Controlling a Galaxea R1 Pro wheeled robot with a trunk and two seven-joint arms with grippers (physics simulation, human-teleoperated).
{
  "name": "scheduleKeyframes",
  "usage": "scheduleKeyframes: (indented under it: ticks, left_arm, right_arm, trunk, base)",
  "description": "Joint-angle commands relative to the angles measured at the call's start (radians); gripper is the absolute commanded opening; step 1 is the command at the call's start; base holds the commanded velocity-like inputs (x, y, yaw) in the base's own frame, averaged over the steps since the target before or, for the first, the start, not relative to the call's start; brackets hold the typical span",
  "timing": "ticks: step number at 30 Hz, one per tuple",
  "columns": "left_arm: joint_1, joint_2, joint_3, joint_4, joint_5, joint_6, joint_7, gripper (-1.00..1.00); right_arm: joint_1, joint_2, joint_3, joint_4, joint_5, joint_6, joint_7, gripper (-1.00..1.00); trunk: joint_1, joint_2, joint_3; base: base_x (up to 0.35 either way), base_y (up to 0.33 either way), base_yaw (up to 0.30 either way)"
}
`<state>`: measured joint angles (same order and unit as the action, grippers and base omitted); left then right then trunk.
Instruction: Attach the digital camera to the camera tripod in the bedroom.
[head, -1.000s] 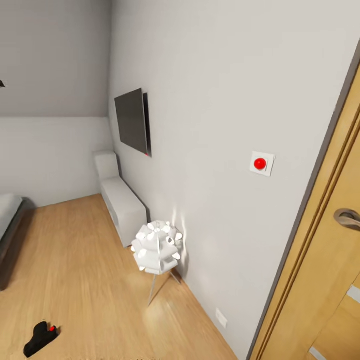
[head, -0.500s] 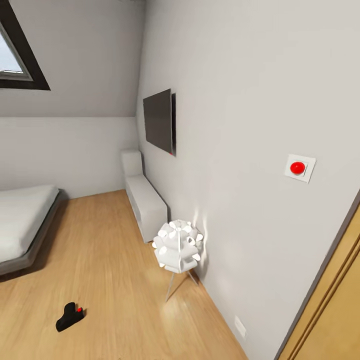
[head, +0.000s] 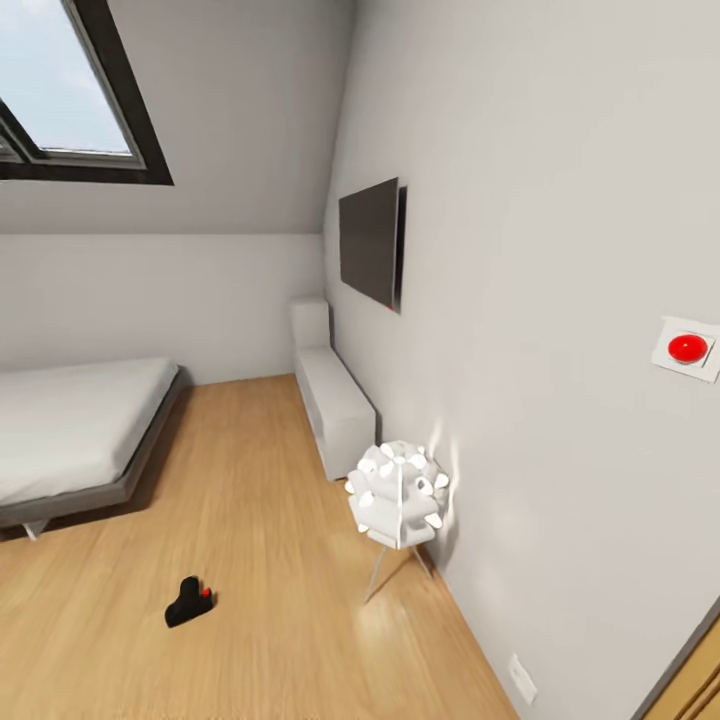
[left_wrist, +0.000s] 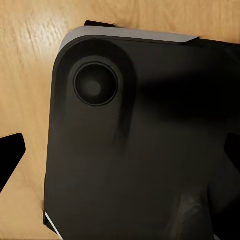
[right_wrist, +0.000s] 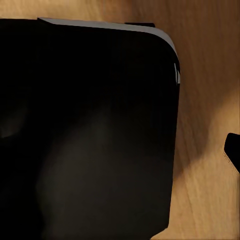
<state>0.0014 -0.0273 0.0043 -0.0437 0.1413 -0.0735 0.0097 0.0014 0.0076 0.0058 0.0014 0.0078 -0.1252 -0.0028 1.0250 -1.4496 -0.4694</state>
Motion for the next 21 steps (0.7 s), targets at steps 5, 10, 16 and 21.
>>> scheduleKeyframes:
  ticks: [5,10,16,21]
  left_arm:
    - [0.000,0.000,-0.001,-0.001,0.007,-0.002,0.001,1.00]
    - [0.000,0.000,0.000,-0.001,0.007,-0.002,0.001,1.00]
    - [0.000,0.000,0.000,-0.001,0.007,-0.002,0.001,1.00]
    - [0.000,0.000,0.000,-0.001,0.007,-0.002,0.001,1.00]
  right_arm:
    - [0.000,0.000,0.000,0.000,0.001,-0.004,0.000,1.00]
    - [0.000,0.000,0.000,0.000,0.001,-0.004,0.000,1.00]
    - [0.000,0.000,0.000,0.000,0.001,-0.004,0.000,1.00]
    - [0.000,0.000,0.000,0.000,0.001,-0.004,0.000,1.00]
  trunk:
    - [0.000,0.000,-0.001]
    - [0.000,0.000,-0.001]
    - [0.000,0.000,-0.001]
    - [0.000,0.000,-0.001]
  base:
    - [0.000,0.000,0.300]
    - [0.000,0.000,0.300]
    - [0.000,0.000,0.300]
    - [0.000,0.000,0.300]
